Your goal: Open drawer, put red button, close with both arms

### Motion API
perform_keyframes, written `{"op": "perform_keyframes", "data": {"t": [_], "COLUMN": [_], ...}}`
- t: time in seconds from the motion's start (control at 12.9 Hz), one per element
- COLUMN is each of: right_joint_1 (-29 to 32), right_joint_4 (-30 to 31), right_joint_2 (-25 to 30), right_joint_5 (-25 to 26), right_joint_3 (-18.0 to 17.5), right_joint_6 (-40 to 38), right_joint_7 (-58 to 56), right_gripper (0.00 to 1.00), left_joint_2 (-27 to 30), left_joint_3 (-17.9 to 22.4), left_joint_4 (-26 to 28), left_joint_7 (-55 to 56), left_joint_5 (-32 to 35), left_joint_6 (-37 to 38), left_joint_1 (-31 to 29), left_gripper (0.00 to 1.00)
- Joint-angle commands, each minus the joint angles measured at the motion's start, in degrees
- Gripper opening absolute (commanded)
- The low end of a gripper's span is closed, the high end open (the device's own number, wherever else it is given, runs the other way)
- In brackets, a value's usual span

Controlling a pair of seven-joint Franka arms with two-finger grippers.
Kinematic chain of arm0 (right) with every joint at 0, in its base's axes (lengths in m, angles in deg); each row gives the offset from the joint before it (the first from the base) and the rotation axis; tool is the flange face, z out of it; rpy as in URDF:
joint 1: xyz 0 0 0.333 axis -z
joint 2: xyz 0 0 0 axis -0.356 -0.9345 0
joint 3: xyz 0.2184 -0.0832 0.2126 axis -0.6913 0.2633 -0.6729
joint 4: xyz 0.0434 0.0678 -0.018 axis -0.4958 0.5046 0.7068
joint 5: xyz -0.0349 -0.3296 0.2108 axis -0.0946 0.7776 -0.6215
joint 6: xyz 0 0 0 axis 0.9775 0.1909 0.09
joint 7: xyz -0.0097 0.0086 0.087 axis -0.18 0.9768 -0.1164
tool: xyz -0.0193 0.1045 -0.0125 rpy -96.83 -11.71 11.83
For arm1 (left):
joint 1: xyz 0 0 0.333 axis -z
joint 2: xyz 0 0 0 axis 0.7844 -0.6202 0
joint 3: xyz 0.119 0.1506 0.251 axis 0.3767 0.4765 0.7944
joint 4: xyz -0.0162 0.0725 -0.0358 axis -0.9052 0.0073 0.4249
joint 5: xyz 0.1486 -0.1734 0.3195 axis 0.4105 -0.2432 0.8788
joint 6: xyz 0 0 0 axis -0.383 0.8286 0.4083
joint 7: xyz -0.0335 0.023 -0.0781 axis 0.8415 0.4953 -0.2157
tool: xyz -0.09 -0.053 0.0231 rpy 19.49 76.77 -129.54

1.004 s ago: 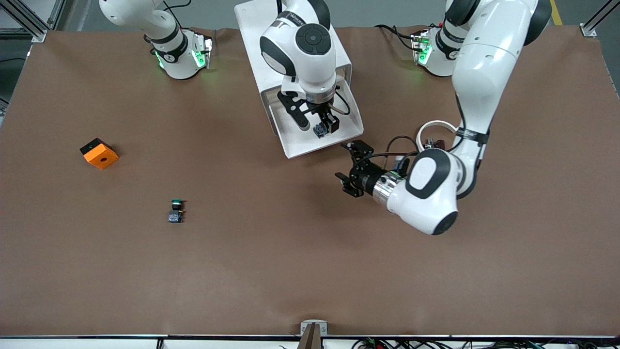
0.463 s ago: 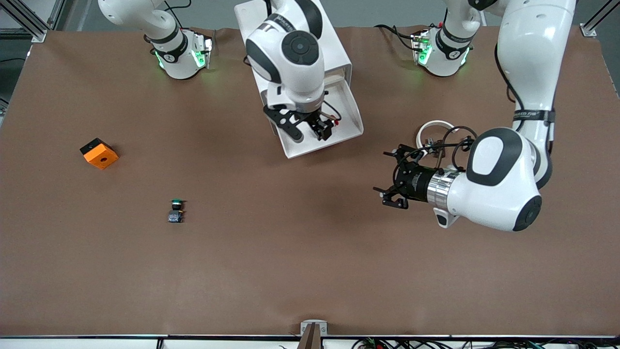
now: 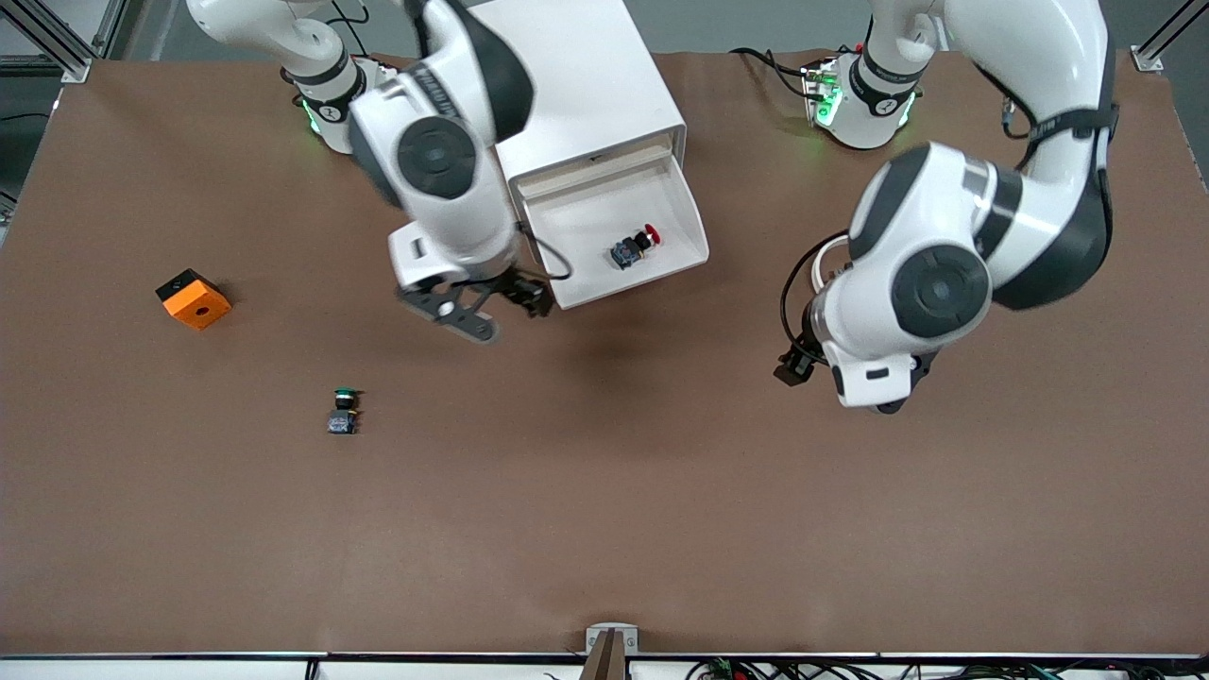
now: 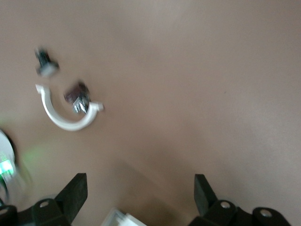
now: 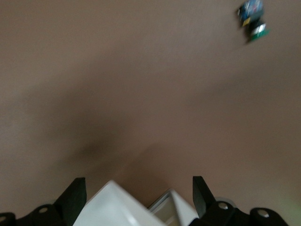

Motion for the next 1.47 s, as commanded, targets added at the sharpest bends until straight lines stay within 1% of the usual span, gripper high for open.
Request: {"op": "perform_keyframes", "data": {"t": [0.0, 0.15, 0.23, 0.39, 0.62, 0.77, 0.93, 1.08, 1.16, 1.24, 1.31, 1.39], "right_joint_1": [7.3, 12.8, 15.3, 20.3, 25.5, 26.9, 27.1, 27.7, 28.3, 28.8, 31.0, 31.4], "right_joint_4": [0.7, 0.7, 0.7, 0.8, 0.7, -0.1, -3.0, -4.7, -4.9, -4.9, -4.0, -3.8], "right_joint_2": [3.0, 4.5, 5.2, 6.5, 7.8, 7.8, 7.6, 7.5, 7.0, 6.9, 7.0, 7.1], "right_joint_5": [1.1, 3.3, 3.4, 3.4, 4.3, 4.6, 7.6, 7.9, 7.8, 5.8, 3.5, 2.9], "right_joint_3": [-1.1, -1.3, -1.2, -1.3, -1.3, -1.2, -1.2, -1.2, -1.3, -1.2, -1.3, -1.6], "right_joint_6": [-2.6, -4.9, -5.5, -6.6, -7.5, -8.5, -9.6, -9.7, -9.8, -10.0, -10.0, -10.7], "right_joint_7": [-13.5, -23.0, -27.8, -36.4, -44.9, -45.1, -44.7, -44.9, -44.5, -43.4, -42.4, -42.4], "right_gripper": [1.00, 1.00, 1.00, 1.00, 1.00, 1.00, 1.00, 1.00, 1.00, 1.00, 1.00, 1.00], "left_joint_2": [2.6, 3.5, 5.3, 7.5, 10.5, 12.7, 14.8, 15.9, 16.3, 17.6, 19.6, 21.9], "left_joint_3": [-0.2, -1.2, -1.4, -1.3, -1.4, -1.4, -1.2, -1.4, -1.4, -2.1, -2.5, -2.4], "left_joint_4": [2.1, 2.1, 2.2, 2.2, 2.5, 2.4, 2.5, 2.5, 2.7, 3.8, 6.3, 9.2], "left_joint_7": [-4.5, -10.8, -16.0, -24.7, -32.6, -36.8, -39.7, -39.9, -41.9, -45.4, -49.8, -53.8], "left_joint_5": [5.0, 7.9, 8.8, 8.8, 8.8, 8.0, 7.8, 7.5, 6.5, 4.2, 1.4, -0.1], "left_joint_6": [0.9, 0.9, 0.9, 1.0, 1.0, 1.0, 1.0, 1.4, 1.7, 1.7, 1.4, 1.0], "left_joint_1": [0.2, 0.0, -0.3, -1.5, -3.7, -4.9, -5.0, -5.9, -6.9, -9.9, -12.4, -14.2], "left_gripper": [1.00, 1.00, 1.00, 1.00, 1.00, 1.00, 1.00, 1.00, 1.00, 1.00, 1.00, 1.00]}}
